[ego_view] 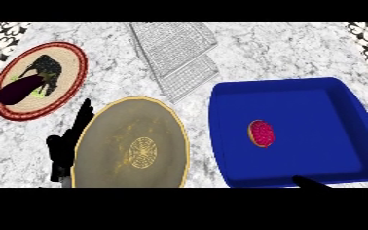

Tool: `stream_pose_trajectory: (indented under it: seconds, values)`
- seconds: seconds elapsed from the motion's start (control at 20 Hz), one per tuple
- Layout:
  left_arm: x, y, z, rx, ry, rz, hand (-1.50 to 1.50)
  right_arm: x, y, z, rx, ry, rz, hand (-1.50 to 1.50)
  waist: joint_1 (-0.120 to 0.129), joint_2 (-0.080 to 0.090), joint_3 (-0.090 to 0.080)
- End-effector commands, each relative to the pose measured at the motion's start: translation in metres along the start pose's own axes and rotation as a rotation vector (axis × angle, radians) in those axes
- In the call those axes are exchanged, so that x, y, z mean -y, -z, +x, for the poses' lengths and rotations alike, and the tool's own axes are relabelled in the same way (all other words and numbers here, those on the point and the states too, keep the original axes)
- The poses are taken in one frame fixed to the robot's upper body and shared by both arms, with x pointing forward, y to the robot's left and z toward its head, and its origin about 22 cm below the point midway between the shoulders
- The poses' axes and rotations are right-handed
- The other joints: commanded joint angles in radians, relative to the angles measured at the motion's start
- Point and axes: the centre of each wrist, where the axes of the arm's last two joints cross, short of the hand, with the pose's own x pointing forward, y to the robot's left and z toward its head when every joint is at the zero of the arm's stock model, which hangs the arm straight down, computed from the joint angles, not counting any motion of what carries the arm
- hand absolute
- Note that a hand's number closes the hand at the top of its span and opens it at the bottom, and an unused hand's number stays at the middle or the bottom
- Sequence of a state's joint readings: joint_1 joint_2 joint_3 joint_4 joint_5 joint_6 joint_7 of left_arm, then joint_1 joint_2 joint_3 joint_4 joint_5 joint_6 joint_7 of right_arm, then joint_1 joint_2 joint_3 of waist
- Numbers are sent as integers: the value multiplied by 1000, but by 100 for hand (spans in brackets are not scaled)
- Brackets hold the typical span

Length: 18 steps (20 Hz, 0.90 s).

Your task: Pick the cupcake from the tray and place it in the tiered basket

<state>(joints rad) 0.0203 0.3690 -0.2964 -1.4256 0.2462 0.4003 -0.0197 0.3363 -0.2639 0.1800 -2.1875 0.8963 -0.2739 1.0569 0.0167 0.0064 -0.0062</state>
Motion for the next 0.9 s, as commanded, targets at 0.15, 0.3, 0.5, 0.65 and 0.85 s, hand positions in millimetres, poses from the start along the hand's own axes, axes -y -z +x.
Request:
stream_pose_trajectory:
  seconds: [0.15,0.3,0.5,0.65,0.85]
  values:
    - [14,-5,-7,-49,-11,-43,0,-13,-30,55,-121,-136,-49,-150,16,0,-1]
    - [20,-8,-18,-52,-8,-46,0,-28,-23,65,-155,-230,-46,-150,10,1,0]
    - [24,-10,-22,-64,-3,-38,0,-59,-23,72,-220,-335,12,-150,12,5,0]
    - [18,-13,-17,-64,8,-42,0,-68,-18,77,-250,-380,43,-150,12,0,3]
    - [23,-1,-7,-44,2,-29,0,-71,-12,93,-232,-369,77,-150,-1,-1,4]
